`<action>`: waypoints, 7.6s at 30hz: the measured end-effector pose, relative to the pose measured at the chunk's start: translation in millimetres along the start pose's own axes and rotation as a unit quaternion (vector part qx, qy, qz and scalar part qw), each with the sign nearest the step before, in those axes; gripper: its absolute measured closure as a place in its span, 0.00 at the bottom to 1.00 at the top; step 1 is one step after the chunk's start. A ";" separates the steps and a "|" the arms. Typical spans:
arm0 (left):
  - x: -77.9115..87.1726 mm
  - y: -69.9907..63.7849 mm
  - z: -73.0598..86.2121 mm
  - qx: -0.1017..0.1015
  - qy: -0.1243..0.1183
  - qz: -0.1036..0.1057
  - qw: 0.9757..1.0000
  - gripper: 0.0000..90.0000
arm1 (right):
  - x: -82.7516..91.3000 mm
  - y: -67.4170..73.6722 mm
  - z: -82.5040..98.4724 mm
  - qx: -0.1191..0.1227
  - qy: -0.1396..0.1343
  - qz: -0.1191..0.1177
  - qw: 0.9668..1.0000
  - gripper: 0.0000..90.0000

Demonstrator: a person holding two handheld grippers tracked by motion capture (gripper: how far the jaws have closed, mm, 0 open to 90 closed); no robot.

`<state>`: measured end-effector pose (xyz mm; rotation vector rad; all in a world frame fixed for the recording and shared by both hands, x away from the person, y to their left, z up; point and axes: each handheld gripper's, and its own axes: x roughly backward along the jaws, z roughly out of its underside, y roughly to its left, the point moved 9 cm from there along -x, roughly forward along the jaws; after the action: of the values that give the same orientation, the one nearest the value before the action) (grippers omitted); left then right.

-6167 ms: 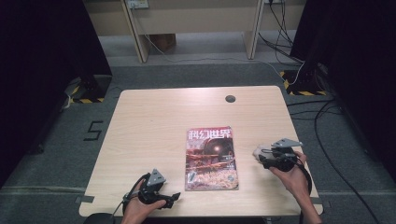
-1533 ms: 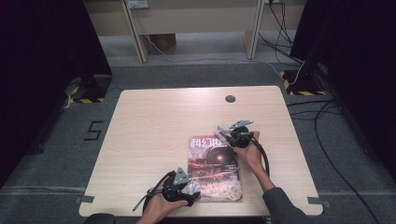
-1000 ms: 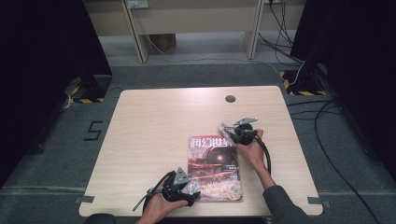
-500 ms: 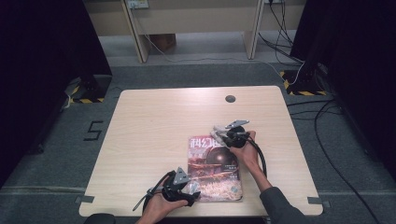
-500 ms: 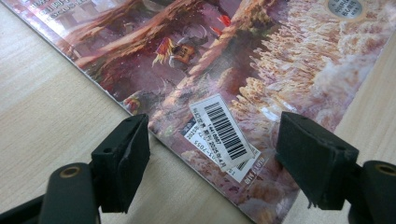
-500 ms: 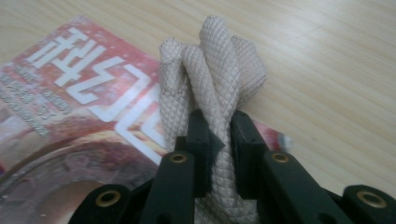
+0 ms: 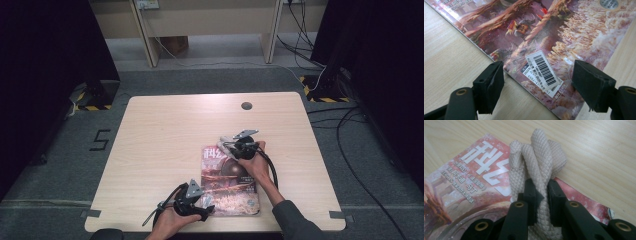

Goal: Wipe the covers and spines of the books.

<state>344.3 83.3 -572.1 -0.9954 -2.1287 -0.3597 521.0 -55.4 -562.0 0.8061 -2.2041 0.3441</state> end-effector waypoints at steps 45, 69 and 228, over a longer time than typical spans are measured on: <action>-0.1 -0.3 -0.1 -0.001 0.000 -0.002 1.000 0.27 | -22.7 55.4 -24.0 0.048 0.017 -0.050 0.997 0.89; -0.1 -0.3 0.0 -0.001 -0.001 -0.002 1.000 0.27 | -28.0 60.2 -30.0 0.059 0.022 -0.039 0.997 0.89; -7.6 -30.8 -9.7 -0.046 -0.025 0.029 0.998 0.40 | 41.7 -40.1 41.6 -0.016 0.011 0.045 0.999 0.88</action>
<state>329.4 53.8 -569.2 -1.1268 -2.1392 -0.4116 501.8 -124.0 -560.1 0.6831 -2.2239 0.3588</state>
